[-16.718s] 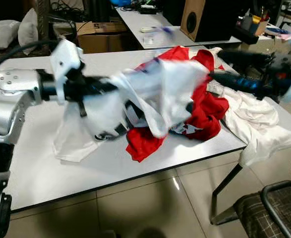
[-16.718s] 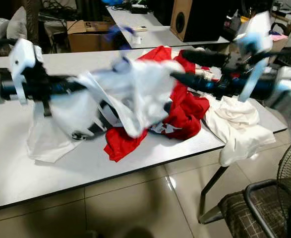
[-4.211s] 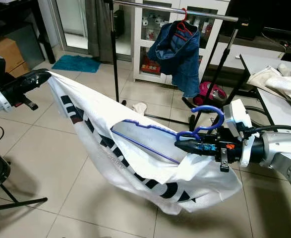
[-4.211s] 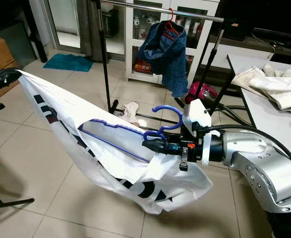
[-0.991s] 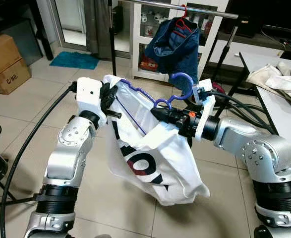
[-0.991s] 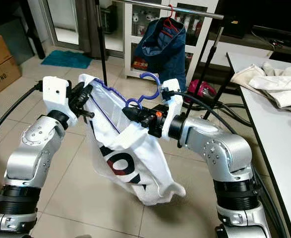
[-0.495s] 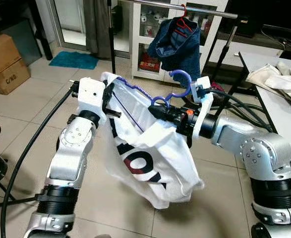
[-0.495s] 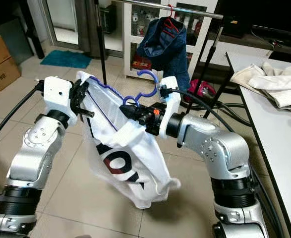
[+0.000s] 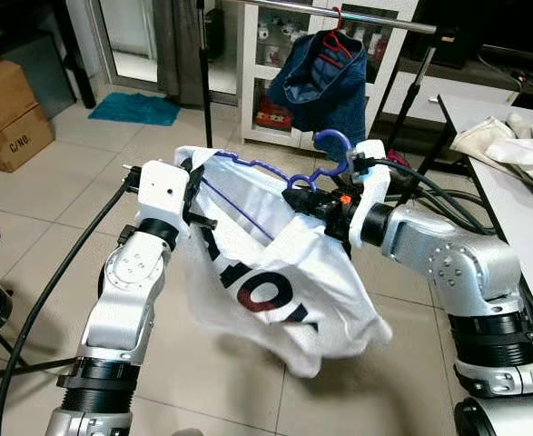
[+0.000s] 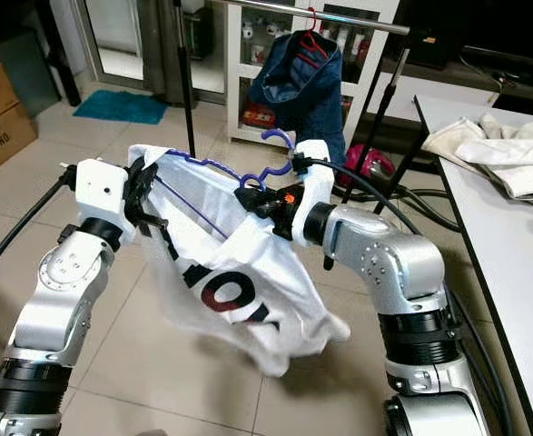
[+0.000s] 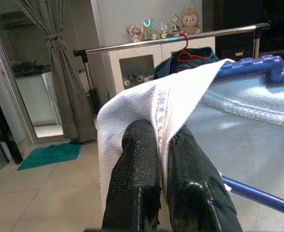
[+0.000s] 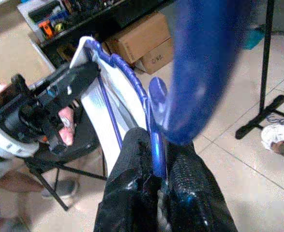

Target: Hang hanger

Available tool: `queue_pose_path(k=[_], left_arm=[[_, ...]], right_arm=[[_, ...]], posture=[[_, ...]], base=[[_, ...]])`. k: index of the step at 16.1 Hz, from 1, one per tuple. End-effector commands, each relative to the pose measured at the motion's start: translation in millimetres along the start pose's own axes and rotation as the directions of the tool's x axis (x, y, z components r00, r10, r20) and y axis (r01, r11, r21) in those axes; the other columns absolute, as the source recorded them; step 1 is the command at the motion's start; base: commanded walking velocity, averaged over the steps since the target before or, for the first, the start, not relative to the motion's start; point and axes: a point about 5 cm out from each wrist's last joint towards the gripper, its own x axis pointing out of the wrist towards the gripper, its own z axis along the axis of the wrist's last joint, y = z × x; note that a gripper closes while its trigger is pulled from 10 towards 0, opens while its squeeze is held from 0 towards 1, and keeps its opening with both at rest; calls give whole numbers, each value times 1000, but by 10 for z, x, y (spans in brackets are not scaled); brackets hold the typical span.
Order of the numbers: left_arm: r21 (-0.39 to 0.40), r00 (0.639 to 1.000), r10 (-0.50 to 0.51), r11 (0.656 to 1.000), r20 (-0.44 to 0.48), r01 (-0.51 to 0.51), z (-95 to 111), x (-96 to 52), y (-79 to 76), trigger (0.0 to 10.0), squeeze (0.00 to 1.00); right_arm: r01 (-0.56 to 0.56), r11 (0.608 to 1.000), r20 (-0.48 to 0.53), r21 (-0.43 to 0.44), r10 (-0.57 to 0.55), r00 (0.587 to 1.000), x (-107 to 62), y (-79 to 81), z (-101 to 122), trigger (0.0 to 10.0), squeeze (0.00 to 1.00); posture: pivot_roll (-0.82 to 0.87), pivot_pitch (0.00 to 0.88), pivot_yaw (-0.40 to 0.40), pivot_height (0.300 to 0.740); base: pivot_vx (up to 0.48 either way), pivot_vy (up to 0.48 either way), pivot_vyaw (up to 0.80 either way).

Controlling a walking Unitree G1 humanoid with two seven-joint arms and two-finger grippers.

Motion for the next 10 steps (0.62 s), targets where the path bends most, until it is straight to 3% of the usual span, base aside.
queue_pose_path(k=[1,3,5,7,8,9,10], left_arm=[[-56,996,-44,997,72,48,154,58,-65,0,0],[-97,999,-26,995,34,29,103,121,99,0,0],[-60,998,-57,997,-21,56,16,151,147,0,0],[-1,998,-31,1000,-57,31,-27,186,160,10000,0],[-15,999,-34,999,-37,33,-1,192,141,10000,0],[-33,999,-36,999,-13,35,29,193,114,10000,1000],[-34,999,-36,999,-7,36,36,192,108,10000,1000]], right_arm=[[34,997,-4,-64,-34,999,-10,-18,27,10000,0],[-54,994,9,-92,55,998,-41,79,36,10000,0],[-70,993,23,-95,73,997,-73,84,52,10000,0],[-95,992,52,-82,100,994,-105,109,91,10000,0],[-100,992,56,-82,105,993,-109,116,95,10000,0],[-109,991,60,-82,114,992,-111,129,97,10000,0],[-111,990,61,-83,116,991,-112,132,97,10000,0]], posture=[[45,0,-74,740],[45,0,-77,740],[43,0,-79,740],[33,0,-76,740],[30,0,-73,740],[30,0,-73,740],[30,0,-73,740]], base=[[0,0,0],[0,0,0],[0,0,0],[0,0,0],[0,0,0],[0,0,0],[0,0,0]])
